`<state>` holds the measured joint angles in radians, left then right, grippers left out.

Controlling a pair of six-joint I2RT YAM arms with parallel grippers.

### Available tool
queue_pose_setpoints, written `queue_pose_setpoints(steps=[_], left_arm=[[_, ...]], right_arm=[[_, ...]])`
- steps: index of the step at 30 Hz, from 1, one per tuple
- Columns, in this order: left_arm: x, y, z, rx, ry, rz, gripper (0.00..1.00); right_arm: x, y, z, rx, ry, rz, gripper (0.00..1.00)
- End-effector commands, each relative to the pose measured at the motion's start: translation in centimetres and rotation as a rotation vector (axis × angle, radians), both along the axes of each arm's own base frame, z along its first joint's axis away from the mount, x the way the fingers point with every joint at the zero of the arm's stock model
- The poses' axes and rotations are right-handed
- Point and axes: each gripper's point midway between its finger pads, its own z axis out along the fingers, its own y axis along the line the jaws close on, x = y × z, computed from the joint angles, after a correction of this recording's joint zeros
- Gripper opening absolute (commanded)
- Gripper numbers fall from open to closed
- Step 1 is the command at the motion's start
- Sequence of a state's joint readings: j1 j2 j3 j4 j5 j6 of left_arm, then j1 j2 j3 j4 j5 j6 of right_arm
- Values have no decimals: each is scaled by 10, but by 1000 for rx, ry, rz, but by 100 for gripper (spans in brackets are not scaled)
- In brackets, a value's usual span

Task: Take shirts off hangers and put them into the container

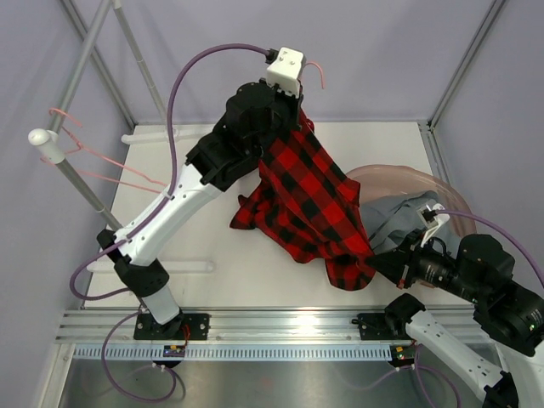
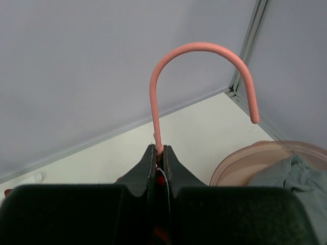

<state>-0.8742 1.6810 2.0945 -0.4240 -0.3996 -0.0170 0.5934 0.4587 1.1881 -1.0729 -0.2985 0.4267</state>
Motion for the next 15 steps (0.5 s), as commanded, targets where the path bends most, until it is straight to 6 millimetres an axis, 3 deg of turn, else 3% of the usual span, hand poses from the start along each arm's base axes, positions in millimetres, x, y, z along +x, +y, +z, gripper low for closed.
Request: queue_pose_setpoints(steps=[1,4,7,11,15], left_arm=[[26,72,90,-137,-209,218,0],[27,67,79,-145,-171,192,0],[16,69,77,-192,-134,168,0],[4,72,78,-252,-91,138,0],[-10,70,90,-324,-58,79,0]], right_arm=[[-34,-23,-53,-144,233,-6,0],[-21,-24,-67,-198,266,-53,0],[-1,-14,-82,-211,303,-81,0],[20,-3,-67,-157,284,-135,0],[34,34,-64,-61,343,-53,0]])
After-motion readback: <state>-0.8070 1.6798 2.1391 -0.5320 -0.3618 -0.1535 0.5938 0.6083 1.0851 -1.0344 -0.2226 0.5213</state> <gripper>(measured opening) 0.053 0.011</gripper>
